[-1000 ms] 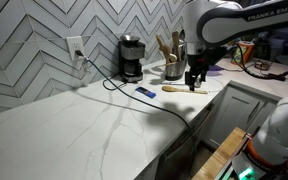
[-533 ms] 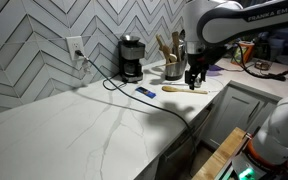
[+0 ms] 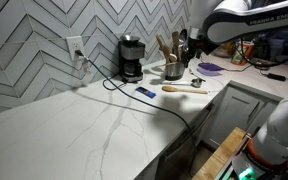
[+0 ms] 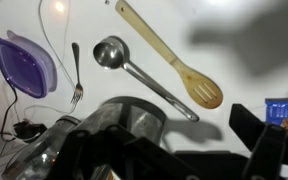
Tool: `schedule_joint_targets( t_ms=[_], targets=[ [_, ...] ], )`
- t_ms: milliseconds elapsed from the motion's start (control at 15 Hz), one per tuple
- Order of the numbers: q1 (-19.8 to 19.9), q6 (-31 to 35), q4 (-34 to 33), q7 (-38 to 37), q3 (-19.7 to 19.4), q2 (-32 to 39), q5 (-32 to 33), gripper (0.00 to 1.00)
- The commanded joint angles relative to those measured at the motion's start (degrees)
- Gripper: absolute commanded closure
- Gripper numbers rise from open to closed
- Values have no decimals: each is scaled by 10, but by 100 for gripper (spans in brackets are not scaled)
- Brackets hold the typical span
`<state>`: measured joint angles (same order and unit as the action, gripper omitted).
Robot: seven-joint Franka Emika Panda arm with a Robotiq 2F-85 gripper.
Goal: Remove the white cooking utensil from the metal utensil holding bucket and put it on the counter top
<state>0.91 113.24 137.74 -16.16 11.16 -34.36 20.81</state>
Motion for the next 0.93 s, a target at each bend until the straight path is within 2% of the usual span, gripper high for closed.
schedule_joint_targets(
  t_ms=[0, 200, 533, 733, 867],
  targets=[
    [20, 90, 29, -4, -28, -19, 41, 0],
    [48, 161, 41, 0, -46, -14, 69, 0],
    [112, 254, 58, -27, -40, 8, 141, 0],
    [155, 307, 52, -88, -21, 35, 215, 0],
    [172, 313, 40, -131, -12, 58, 261, 0]
  ],
)
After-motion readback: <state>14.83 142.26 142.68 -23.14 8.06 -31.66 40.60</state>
